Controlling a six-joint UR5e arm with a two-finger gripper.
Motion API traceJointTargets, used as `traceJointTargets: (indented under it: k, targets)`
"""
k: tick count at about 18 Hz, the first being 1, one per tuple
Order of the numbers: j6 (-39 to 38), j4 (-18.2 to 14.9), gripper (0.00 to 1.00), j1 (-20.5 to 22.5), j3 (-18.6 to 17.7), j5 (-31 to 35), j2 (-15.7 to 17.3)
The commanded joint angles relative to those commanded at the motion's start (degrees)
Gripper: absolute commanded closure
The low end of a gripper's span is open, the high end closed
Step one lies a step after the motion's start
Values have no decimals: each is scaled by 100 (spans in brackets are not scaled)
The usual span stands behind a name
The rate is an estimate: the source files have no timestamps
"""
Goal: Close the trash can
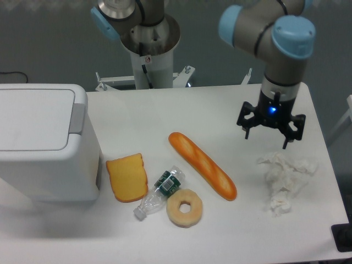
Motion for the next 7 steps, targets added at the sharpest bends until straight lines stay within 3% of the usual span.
traceJointTargets:
  k: [3, 7]
  targets:
    - [501, 70, 0, 0, 70, 125, -220]
    - [555, 62, 0, 79, 35, 213, -159]
